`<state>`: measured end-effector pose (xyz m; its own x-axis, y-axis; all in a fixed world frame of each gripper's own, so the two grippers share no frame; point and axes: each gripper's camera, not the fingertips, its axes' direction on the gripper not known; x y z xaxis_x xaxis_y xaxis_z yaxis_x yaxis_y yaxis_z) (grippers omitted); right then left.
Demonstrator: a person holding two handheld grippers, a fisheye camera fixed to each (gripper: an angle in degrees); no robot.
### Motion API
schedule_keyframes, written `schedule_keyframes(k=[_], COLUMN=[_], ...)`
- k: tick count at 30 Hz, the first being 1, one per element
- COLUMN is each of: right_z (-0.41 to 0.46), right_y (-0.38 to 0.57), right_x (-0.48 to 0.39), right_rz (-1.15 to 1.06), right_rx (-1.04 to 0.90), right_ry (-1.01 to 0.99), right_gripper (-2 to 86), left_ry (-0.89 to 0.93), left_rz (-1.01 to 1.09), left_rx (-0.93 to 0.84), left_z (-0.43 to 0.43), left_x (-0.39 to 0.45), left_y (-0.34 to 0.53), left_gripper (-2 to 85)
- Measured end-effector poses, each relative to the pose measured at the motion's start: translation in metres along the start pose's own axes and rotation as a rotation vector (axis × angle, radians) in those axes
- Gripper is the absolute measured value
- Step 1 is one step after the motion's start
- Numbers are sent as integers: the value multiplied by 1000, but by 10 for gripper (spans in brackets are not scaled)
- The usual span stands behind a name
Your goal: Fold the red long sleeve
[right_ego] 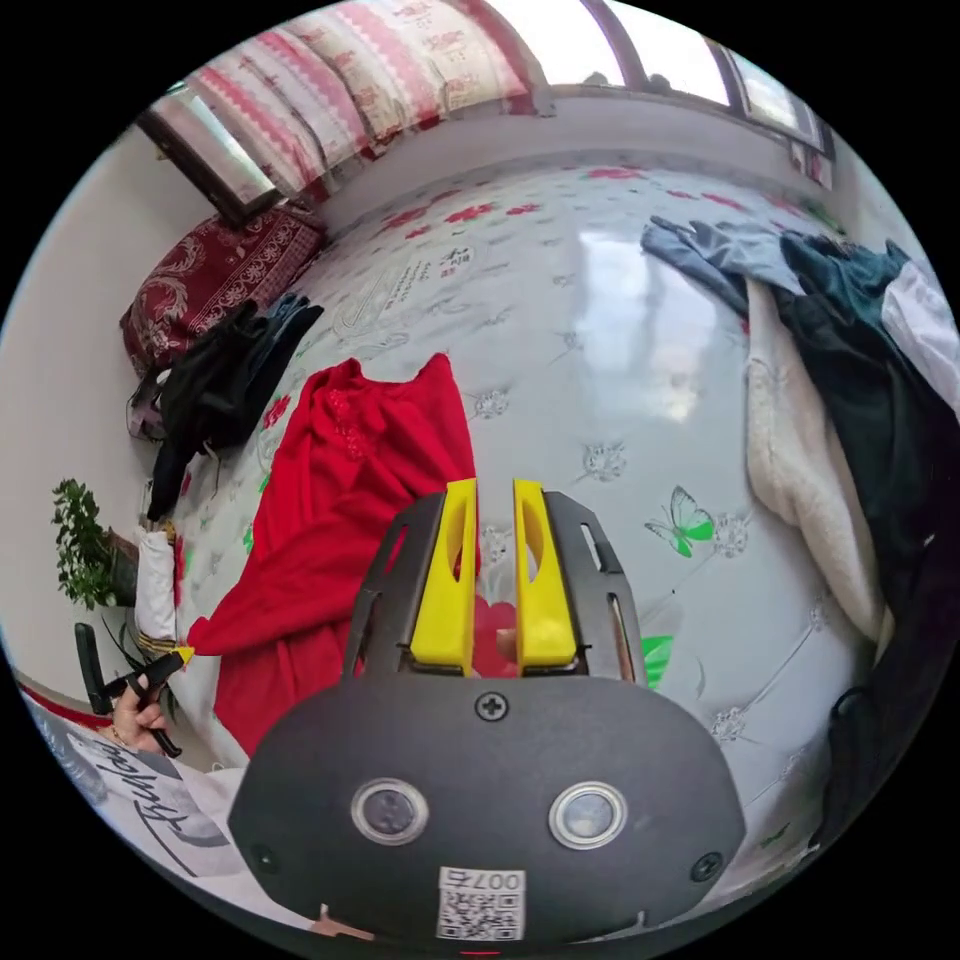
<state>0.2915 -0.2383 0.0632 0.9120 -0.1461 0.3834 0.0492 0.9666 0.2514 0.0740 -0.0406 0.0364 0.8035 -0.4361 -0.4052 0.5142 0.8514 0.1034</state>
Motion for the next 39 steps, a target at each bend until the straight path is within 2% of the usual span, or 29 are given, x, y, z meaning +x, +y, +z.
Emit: schedule_keyframes(k=[9,13,16,21,28,31,34,39], right_z=[75,87,59,45,14,-13,-35,-65], right_y=[-68,-79,-95,-99,-58,-42,-8,100], right_x=[-70,-68,-29,104,166,141,95,41], right_rz=[-419,-462,-301,259,484,360,177,-2], right_rx=[-174,-204,-103,-80,59,77,14,-184], right_ry=[163,226,152,-145,-292,-292,-270,-262], right_gripper=[21,7,2,4,21,22,17,41], left_ry=[-68,-93,-92,-46,-3,-23,-69,-62], left_rz=[185,209,186,120,160,199,272,298], left_rx=[-65,-89,-98,-155,-124,-92,-145,-198], left_z=[11,15,15,38,50,58,82,86], left_x=[37,43,39,29,41,45,50,28], left_y=[21,28,32,33,31,29,32,50], left_gripper=[-9,-10,-10,-10,-10,-10,-9,0])
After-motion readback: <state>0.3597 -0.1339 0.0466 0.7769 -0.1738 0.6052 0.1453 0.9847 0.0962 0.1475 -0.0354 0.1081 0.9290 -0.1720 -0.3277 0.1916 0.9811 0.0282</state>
